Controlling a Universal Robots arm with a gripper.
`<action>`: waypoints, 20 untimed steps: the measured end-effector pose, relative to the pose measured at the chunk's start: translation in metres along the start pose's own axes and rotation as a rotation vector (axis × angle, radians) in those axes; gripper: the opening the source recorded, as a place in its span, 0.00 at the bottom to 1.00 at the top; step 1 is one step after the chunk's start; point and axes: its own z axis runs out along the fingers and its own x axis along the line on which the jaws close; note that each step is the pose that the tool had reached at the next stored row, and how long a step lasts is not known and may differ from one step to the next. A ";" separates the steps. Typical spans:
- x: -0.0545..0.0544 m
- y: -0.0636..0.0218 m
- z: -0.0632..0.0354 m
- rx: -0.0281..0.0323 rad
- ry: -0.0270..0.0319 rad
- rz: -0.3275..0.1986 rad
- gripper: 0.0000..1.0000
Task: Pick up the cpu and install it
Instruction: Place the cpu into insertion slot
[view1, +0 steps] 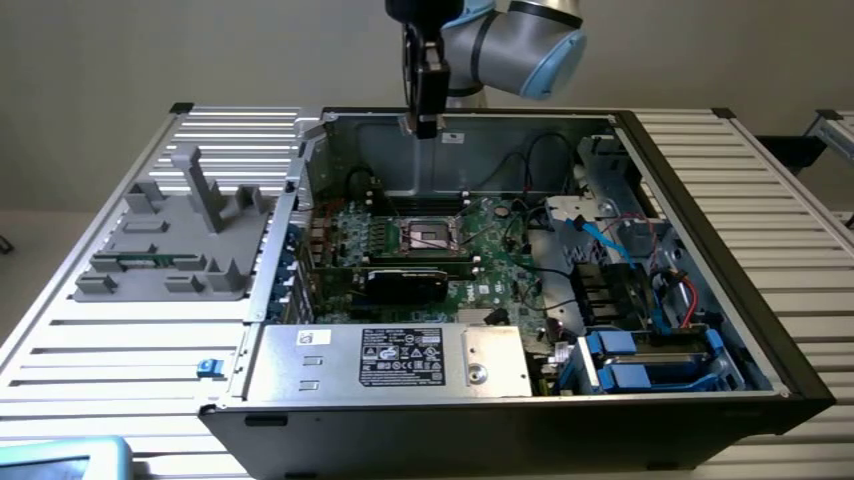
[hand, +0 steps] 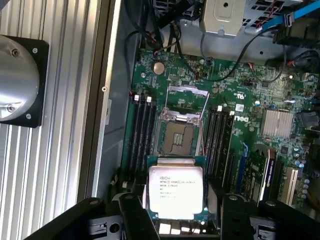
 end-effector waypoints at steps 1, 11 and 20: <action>0.000 0.0000 0.0004 -0.0009 0.0055 0.010 0.55; 0.000 -0.0002 0.0142 -0.0084 0.0208 0.154 0.55; -0.001 -0.0005 0.0287 -0.0103 0.0156 0.200 0.55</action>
